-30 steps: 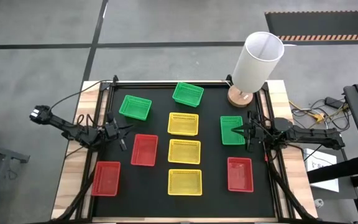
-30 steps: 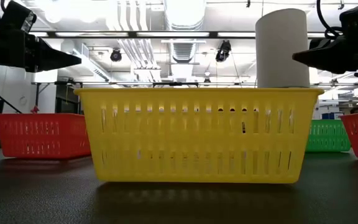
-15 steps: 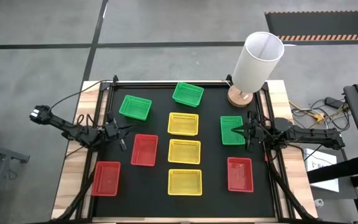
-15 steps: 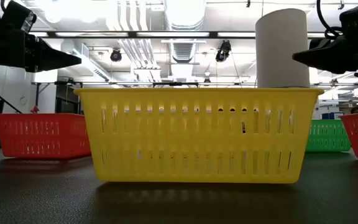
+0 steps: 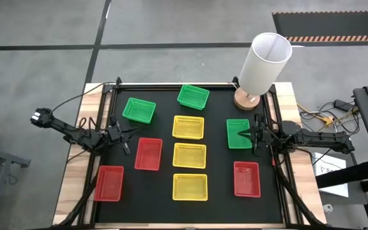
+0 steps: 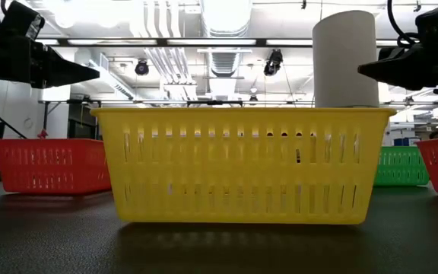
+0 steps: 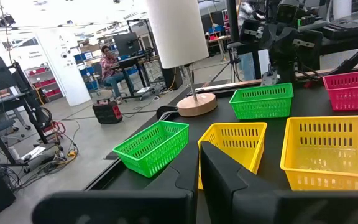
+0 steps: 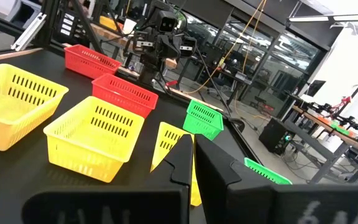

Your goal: Stack baskets by color

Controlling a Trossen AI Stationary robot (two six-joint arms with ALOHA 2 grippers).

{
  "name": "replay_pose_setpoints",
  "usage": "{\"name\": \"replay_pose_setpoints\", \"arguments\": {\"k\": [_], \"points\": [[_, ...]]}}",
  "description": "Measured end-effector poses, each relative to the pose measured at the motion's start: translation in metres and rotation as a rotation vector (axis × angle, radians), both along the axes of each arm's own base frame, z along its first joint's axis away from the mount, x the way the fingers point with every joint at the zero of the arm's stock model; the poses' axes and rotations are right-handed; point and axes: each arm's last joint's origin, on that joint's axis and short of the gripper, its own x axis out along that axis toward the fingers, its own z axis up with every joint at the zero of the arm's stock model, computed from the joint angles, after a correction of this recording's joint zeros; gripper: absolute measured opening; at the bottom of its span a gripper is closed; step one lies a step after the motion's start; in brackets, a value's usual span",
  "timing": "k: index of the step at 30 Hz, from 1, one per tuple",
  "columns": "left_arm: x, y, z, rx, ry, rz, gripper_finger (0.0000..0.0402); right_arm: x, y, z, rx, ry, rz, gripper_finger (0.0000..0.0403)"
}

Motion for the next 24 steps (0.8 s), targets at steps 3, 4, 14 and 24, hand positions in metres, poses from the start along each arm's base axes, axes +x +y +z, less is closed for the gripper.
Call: {"name": "replay_pose_setpoints", "arguments": {"k": [3,4,14,24], "points": [[0.0,0.0,0.0,0.0,0.0,0.0,0.0,0.0,0.0,0.0,0.0,0.0,0.0,0.0009],[0.0,0.0,0.0,0.0,0.0,0.0,0.0,0.0,0.0,0.0,0.0,0.0,0.0,0.0009],[0.0,0.0,0.0,0.0,0.0,0.0,0.0,0.0,0.0,0.003,-0.035,-0.034,0.001,0.0009],[0.001,-0.002,0.001,-0.143,-0.069,-0.063,0.0,-0.001,0.0,0.011,0.677,-0.135,0.032,0.0009]]}}
